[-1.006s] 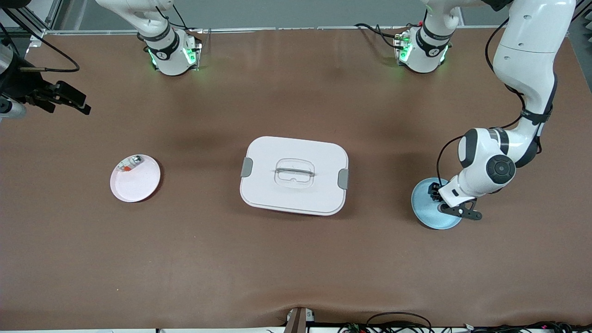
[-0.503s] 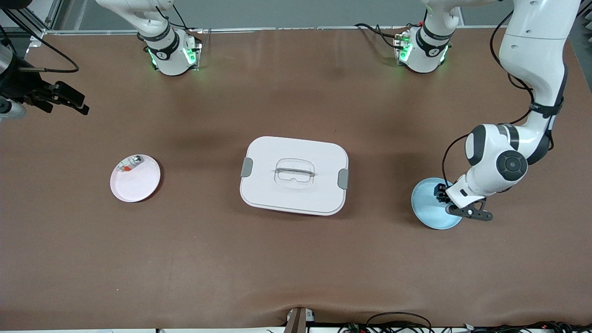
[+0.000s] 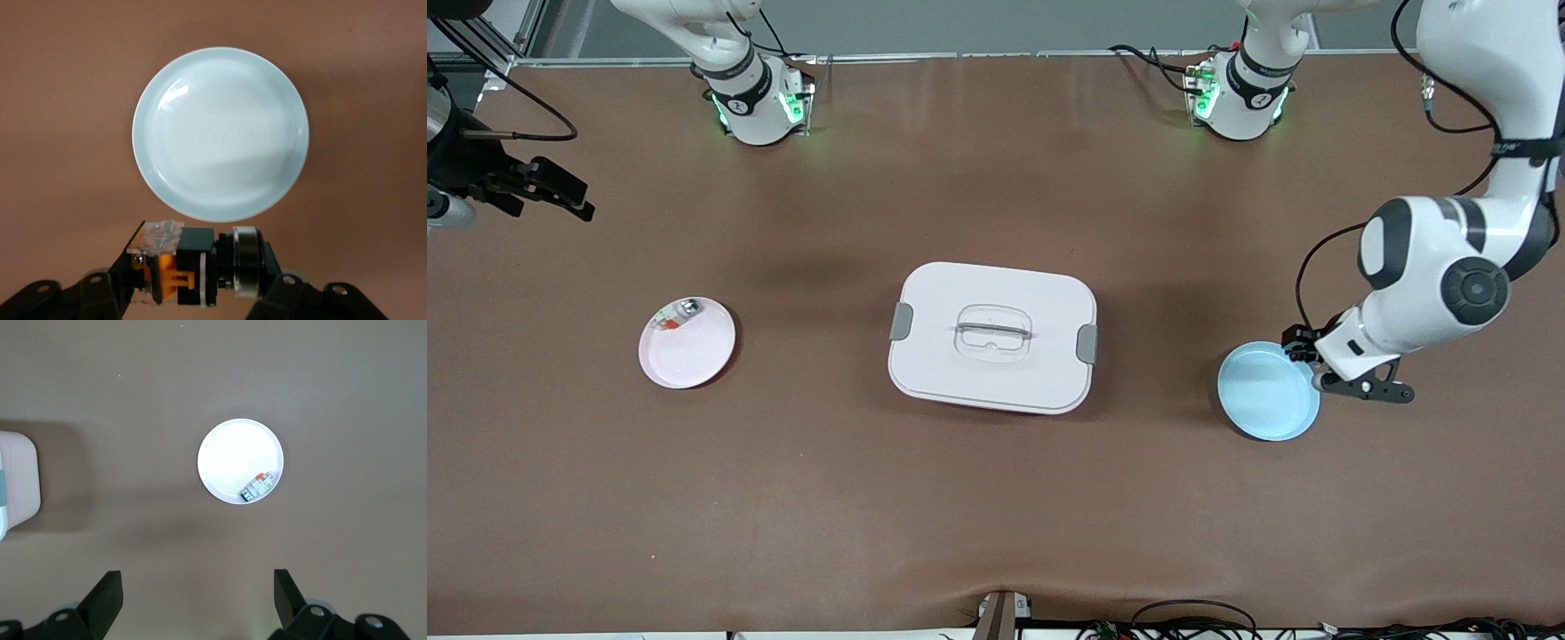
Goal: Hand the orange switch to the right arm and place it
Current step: 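Lift the orange switch with the left gripper and carry it over the box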
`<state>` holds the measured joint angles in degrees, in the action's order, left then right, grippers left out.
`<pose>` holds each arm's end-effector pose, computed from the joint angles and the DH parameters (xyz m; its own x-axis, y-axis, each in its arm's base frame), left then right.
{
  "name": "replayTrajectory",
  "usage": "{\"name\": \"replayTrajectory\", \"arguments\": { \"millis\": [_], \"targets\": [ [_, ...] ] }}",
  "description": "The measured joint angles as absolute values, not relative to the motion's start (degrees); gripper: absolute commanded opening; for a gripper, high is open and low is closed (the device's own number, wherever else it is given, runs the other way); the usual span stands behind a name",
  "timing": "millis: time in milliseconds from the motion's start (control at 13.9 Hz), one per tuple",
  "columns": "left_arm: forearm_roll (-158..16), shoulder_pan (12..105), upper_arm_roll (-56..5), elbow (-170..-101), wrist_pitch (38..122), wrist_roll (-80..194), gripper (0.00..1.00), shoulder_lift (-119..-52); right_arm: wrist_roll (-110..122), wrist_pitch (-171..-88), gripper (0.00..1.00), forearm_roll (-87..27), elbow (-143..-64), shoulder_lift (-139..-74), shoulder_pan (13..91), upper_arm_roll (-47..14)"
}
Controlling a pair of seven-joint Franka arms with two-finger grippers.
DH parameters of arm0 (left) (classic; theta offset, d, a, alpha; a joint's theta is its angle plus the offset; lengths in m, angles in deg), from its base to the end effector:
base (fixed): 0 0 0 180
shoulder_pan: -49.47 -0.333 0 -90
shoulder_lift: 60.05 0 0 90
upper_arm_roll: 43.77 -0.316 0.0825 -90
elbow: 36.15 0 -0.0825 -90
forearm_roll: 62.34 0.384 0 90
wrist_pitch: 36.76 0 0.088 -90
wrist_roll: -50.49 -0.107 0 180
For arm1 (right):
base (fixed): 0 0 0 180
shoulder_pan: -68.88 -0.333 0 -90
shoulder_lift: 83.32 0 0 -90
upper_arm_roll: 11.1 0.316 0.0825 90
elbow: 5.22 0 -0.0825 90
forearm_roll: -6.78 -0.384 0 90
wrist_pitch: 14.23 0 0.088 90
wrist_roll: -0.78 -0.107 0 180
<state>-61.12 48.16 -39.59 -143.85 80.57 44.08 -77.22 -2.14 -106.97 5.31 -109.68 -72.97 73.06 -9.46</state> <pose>0.6069 -0.0271 0.3415 0.9769 -0.1701 -0.1291 -0.1691 -0.9854 0.0186 0.4984 -0.0183 0.6044 0.9950 -0.0969 -0.0250 -0.0974 -0.9951 -0.0192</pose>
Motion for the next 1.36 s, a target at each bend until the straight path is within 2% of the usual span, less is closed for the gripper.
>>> {"name": "replayTrajectory", "arguments": {
  "millis": [359,503,718,1006,1365],
  "targets": [
    [-67.0,48.2,-38.6,-132.4,57.6,48.1,0.22,-72.2,-2.1,-106.9,1.00,5.4,-109.0,-73.0,73.1,-9.5],
    [-69.5,48.2,-37.2,-127.5,51.8,52.7,0.22,-71.6,-2.1,-106.7,1.00,5.4,-108.3,-73.0,73.1,-9.4],
    [-72.1,48.4,-33.5,-123.2,50.2,63.2,0.22,-71.6,-2.2,-105.6,1.00,5.4,-108.1,-73.2,73.1,-9.4],
    [-75.2,48.8,-29.1,-121.2,50.2,75.4,0.22,-72.4,-2.1,-102.7,1.00,5.4,-107.5,-76.3,73.1,-9.2],
    [-76.7,52.0,-26.3,-119.3,53.9,90.9,0.22,-73.4,-0.2,-102.2,1.00,5.4,-104.5,-86.5,74.1,-9.4]
  ]
}}
